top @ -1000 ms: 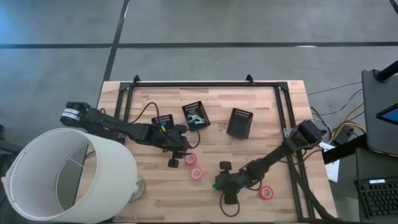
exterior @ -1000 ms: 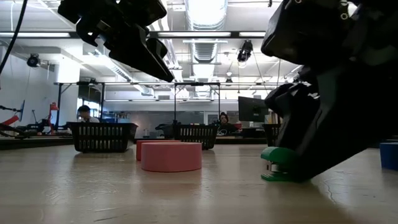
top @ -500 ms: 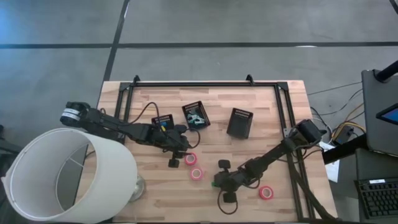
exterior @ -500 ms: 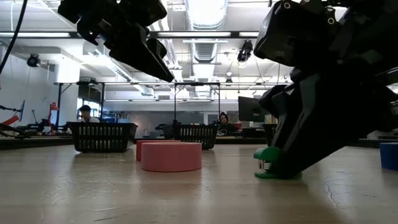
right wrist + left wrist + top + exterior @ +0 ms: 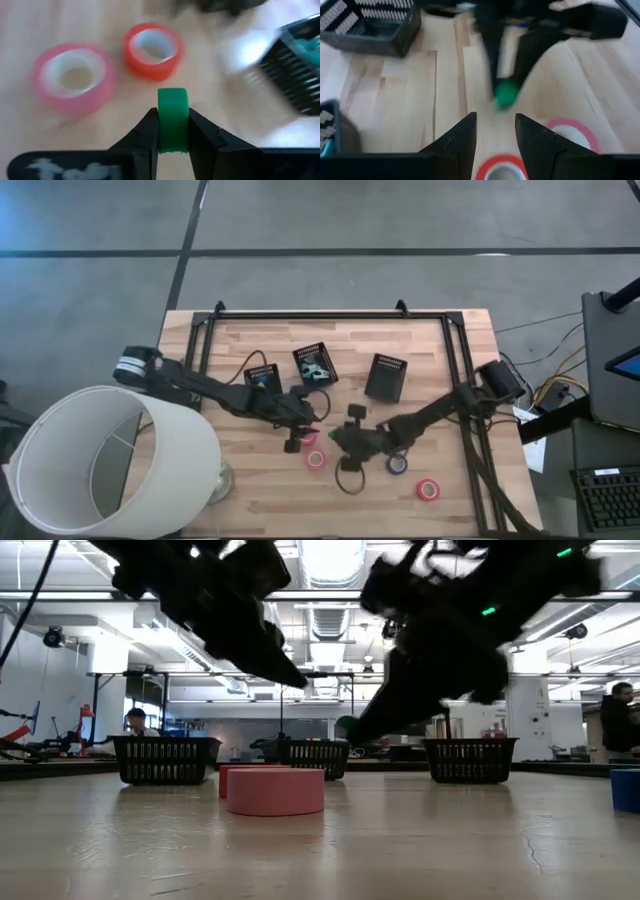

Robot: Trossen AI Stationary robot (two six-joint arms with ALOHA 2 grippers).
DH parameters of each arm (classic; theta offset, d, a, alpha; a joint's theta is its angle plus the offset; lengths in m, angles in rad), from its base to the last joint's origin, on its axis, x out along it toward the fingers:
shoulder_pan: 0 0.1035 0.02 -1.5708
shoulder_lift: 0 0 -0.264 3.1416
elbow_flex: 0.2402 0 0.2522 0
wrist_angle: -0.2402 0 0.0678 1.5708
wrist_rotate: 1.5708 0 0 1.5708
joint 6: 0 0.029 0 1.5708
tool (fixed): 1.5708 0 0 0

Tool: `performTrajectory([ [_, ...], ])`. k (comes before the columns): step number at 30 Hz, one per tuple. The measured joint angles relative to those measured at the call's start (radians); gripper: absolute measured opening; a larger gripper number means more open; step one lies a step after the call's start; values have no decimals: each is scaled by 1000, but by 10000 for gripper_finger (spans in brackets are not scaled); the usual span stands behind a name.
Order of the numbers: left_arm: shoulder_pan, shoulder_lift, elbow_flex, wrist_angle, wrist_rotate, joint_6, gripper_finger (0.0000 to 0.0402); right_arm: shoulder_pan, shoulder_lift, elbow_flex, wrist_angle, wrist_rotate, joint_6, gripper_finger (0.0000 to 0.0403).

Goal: Pick and place Stapler, Stapler remover, tape
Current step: Put the green stapler into the left black bin

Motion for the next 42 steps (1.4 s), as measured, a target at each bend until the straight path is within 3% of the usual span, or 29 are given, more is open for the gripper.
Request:
performTrajectory([
  [22, 8, 169, 2, 249, 13, 9, 138, -28, 0, 1, 28, -2, -22, 76],
  [31, 9, 188, 2, 254, 14, 13, 137, -27, -1, 1, 35, -5, -21, 80],
  [34, 8, 188, 2, 254, 4, 16, 124, -28, -2, 1, 35, -5, -21, 79],
  [39, 8, 188, 2, 253, 6, 21, 70, -28, -2, 1, 33, -5, -21, 82],
  [42, 8, 188, 2, 253, 6, 20, 65, -27, -2, 1, 34, -4, -17, 94],
])
